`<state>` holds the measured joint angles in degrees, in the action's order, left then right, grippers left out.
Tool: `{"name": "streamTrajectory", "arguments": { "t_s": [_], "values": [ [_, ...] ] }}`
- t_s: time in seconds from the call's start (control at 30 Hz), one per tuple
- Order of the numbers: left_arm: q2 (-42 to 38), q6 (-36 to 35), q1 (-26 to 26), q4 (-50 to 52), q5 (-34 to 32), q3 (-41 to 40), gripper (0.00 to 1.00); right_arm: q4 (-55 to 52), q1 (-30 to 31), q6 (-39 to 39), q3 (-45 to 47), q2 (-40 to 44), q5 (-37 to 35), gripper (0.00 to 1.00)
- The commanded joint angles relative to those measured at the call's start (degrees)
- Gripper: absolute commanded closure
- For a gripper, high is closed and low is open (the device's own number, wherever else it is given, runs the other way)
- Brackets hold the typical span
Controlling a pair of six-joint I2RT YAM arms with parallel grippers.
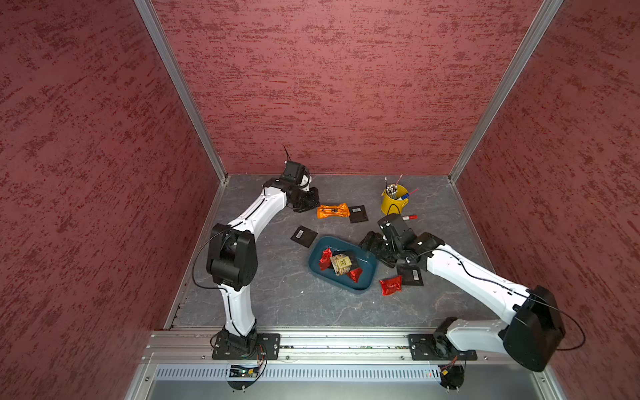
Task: Put the tea bags into the storage box
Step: Pick up the tea bag from the center of the board, then place the tea bag in the storage box.
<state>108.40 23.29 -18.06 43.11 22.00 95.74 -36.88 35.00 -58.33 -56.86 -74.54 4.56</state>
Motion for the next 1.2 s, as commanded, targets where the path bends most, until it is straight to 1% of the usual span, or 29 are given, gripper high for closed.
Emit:
{"name": "streamTrajectory", "arguments": {
  "t_s": [0.0, 0.13, 0.27, 0.37, 0.5, 0.67, 0.87, 1.0, 1.17],
  "values": [
    [-3.17, -2.03, -0.59, 4.04, -0.02, 2.71, 1.0, -6.98, -2.63, 5.15, -3.93, 1.74, -4.57, 0.08],
    [-6.34, -2.63, -1.48, 5.44, -0.1, 1.06, 1.0, -13.67, -7.75, 10.48, -6.01, 0.76, -6.74, 0.05],
    [-9.58, -2.68, -2.72, 6.46, -0.02, -1.3, 1.0, -16.25, -14.02, 15.37, -6.32, -0.36, -7.07, 0.05],
    [-11.71, -2.38, -4.09, 6.67, 0.15, -3.48, 1.0, -18.08, -17.85, 19.13, -7.96, -2.98, -7.88, 0.05],
    [-13.82, -2.09, -6.37, 7.4, -0.18, -5.9, 1.0, -19.1, -21.91, 23.04, -9.69, -7.07, -8.26, 0.05],
    [-16.02, -1.67, -8.26, 7.42, 0.23, -10.29, 1.0, -17.67, -26.75, 27.54, -11.15, -11.93, -6.23, 0.05],
    [-18.21, -0.45, -9.98, 5.39, 0.23, -16.49, 1.0, -16.74, -30.63, 31.36, -14.11, -17.91, -3.77, 0.06],
    [-18.65, 0.36, -10.91, 4.63, -0.06, -18.86, 1.0, -16.65, -31.37, 33.07, -16.58, -22.0, -2.24, 0.07],
    [-18.22, 0.74, -11.72, 3.82, 0.41, -20.4, 1.0, -14.86, -31.41, 33.0, -16.71, -24.1, -1.66, 0.07]
  ]
}}
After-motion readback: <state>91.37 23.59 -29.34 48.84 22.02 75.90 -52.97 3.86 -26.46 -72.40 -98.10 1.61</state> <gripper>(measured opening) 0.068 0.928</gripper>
